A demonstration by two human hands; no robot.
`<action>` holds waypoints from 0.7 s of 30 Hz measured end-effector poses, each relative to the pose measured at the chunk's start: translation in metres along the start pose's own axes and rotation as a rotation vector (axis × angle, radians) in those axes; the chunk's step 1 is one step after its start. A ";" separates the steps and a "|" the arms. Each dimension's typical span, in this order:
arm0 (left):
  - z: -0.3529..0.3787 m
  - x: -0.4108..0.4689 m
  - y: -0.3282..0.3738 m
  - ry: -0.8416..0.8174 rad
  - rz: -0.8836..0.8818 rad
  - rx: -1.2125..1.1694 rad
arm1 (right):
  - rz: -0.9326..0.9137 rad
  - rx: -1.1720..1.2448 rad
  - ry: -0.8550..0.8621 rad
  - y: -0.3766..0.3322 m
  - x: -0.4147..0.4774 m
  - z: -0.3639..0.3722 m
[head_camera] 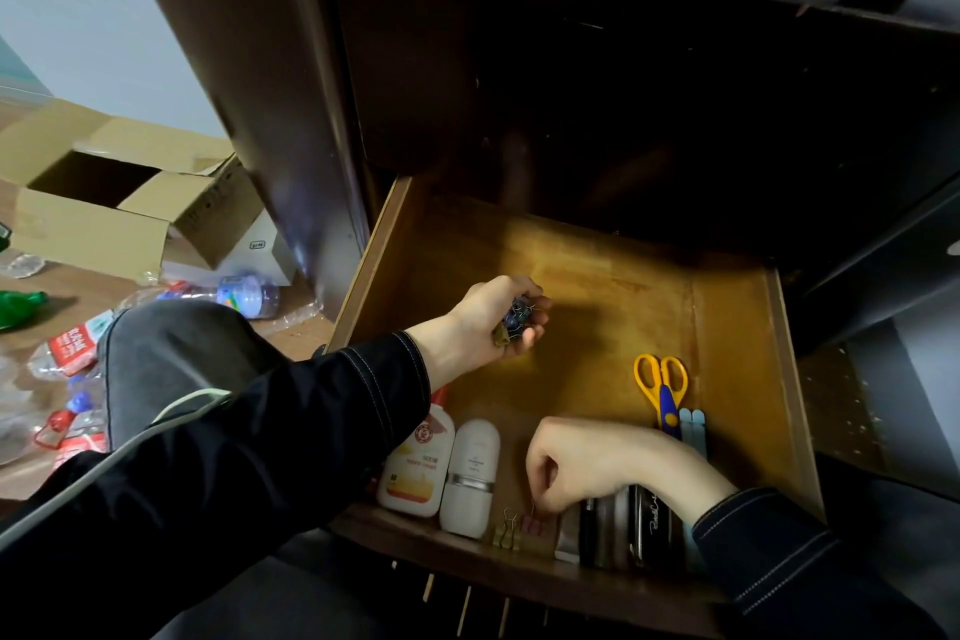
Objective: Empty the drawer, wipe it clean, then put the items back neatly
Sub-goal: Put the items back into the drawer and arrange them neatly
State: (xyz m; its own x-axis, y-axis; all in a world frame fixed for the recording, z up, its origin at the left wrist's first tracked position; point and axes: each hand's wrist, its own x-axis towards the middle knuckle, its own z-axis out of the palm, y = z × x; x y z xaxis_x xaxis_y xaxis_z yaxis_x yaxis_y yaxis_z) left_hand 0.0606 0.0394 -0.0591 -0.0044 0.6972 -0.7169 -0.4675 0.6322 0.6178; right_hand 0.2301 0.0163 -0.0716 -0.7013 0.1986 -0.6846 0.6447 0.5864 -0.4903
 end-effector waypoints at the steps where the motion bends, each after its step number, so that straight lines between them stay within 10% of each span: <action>1: 0.000 0.000 0.000 -0.001 0.003 -0.001 | -0.007 -0.015 -0.019 -0.001 0.000 0.000; 21: 0.001 -0.001 0.000 0.002 0.017 0.002 | -0.056 -0.081 -0.042 -0.010 0.000 0.004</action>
State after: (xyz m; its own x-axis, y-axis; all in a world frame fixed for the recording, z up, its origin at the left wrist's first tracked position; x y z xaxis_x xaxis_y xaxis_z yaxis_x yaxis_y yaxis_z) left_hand 0.0614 0.0386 -0.0582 -0.0141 0.7075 -0.7065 -0.4655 0.6207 0.6309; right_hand 0.2249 0.0079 -0.0691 -0.7209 0.1321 -0.6803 0.5774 0.6574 -0.4841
